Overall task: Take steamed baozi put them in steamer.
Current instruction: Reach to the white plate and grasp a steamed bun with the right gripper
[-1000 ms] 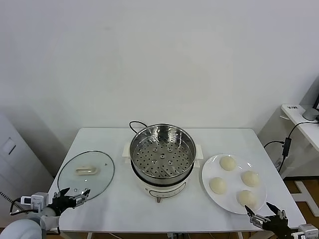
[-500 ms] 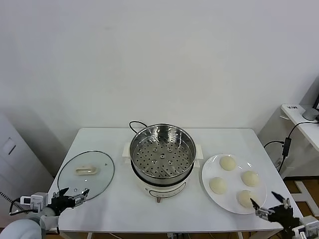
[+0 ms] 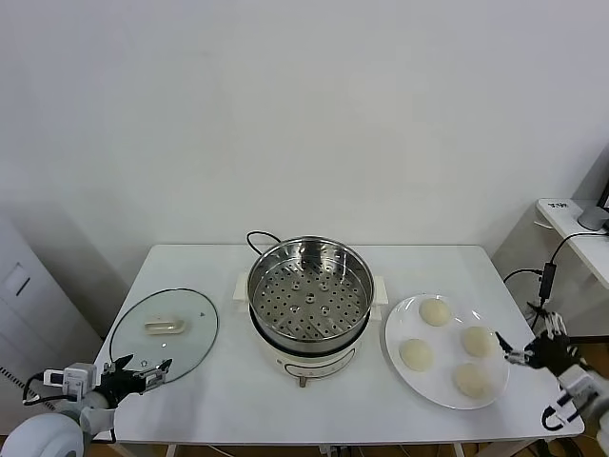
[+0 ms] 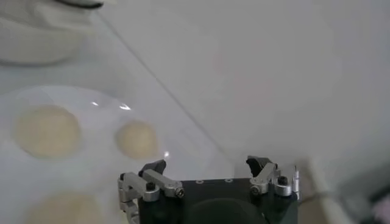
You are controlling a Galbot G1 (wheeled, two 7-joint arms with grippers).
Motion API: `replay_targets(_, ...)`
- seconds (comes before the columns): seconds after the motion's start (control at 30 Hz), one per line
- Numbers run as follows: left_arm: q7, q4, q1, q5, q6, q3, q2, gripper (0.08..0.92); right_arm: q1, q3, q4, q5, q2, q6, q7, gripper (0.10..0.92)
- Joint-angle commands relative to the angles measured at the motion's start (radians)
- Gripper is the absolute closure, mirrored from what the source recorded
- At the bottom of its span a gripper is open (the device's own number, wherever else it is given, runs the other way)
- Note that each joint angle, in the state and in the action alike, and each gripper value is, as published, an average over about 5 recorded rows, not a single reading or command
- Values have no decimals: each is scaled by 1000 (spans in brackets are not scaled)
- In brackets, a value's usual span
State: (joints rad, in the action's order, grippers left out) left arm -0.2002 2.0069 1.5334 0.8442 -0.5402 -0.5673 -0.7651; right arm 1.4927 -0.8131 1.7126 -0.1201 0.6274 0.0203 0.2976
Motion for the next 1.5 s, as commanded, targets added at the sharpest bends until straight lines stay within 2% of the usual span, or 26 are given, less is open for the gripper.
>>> replay_targets(0.03,18,-10,-26,-21,-39,6,-4,177,-359,199,-171,-178,-119,93,240,203)
replay_targets(0.2,26,-16,-32,-29,-46,6,-3,177,-582,423,-244,-146,-175,99,366,203)
replay_targets(0.37,29,-16,-31,-44,-51,7,-3,177,-875,740,-353,-36,-209,83,496,203)
replay_targets(0.73,35,-17,-32,-49,-56,9,-5,177,-1424,1319,-530,76,-167,96,765,203)
replay_targets(1.1,40,-16,-34,-51,-65,8,-2,177,-1545,1504,-657,83,-37,90,872,203)
replay_targets(1.5,44,-13,-36,-52,-69,11,-2,177,-1459,1459,-770,0,106,106,817,203)
